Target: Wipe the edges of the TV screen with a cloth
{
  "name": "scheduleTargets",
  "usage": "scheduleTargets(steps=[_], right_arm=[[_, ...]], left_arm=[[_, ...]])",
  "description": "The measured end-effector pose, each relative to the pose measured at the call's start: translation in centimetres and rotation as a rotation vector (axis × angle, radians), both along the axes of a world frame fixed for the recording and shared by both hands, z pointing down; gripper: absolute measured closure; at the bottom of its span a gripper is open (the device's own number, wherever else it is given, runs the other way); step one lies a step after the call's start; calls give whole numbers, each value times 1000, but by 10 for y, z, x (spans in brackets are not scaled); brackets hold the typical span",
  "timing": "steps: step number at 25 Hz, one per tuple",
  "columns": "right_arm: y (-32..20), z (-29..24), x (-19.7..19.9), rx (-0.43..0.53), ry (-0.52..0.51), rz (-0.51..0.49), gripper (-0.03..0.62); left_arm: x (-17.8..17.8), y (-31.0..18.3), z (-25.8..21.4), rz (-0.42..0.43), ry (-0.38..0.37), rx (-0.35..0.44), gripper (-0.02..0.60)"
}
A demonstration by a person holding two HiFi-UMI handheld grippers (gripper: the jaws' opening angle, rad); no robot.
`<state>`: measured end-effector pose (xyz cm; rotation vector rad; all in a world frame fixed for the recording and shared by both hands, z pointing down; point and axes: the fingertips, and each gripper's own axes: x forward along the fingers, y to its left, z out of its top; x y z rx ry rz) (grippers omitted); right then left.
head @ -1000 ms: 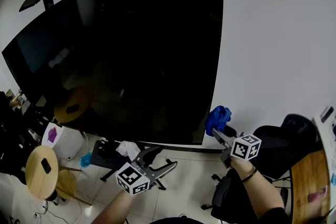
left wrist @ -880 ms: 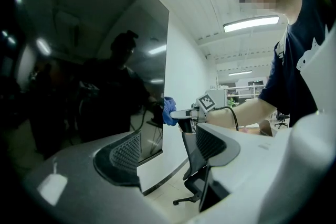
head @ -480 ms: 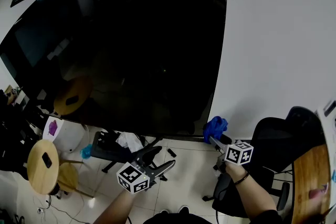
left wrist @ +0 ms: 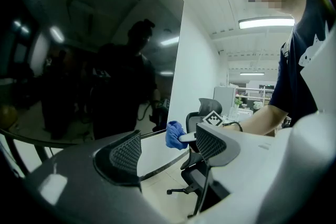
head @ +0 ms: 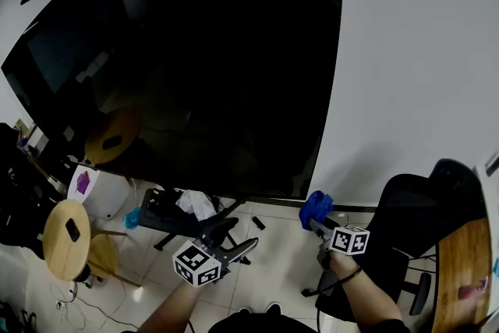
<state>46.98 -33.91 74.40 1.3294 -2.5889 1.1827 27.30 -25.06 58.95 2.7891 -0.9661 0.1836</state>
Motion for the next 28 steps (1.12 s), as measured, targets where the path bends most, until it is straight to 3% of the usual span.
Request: scheduleTargets(steps=[5,14,24,28], right_arm=[[5,14,-9,-126,-146,35,384],[-6,7,-33,-183,-234,72,384],[-18,9,-66,-250,-338,208,384],[-24,9,-80,-227,-303,253,384]], left_arm=[[-13,8,6,-30,-10,-17,275],[-55,13,22,-82,-4,-51,275],[-112,-17,28,-17,28,-80,275],[-135,-34,27,30,34,-85,275]])
